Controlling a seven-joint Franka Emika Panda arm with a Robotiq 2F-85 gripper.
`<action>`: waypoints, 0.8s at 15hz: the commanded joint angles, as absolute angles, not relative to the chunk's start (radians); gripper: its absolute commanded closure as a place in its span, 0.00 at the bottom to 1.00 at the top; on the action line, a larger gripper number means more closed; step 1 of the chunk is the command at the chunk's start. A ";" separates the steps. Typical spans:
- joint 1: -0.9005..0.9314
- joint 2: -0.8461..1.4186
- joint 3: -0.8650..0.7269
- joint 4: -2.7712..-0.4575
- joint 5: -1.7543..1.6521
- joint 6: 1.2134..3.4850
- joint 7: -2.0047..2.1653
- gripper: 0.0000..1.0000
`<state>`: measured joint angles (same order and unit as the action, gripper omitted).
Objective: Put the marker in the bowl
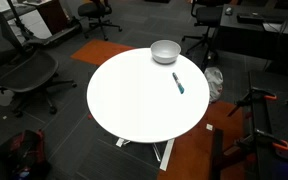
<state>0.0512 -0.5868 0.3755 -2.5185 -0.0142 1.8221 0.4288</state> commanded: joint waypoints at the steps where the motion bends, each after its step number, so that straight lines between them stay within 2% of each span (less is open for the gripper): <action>1: 0.081 -0.580 0.350 -2.517 -0.029 1.820 0.443 0.00; 6: 0.080 -0.575 0.340 -2.516 -0.026 1.827 0.433 0.00; 12: 0.038 -0.540 0.245 -2.508 -0.016 1.923 0.434 0.00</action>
<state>0.0569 -0.5724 0.2916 -2.5184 -0.0142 1.8728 0.4285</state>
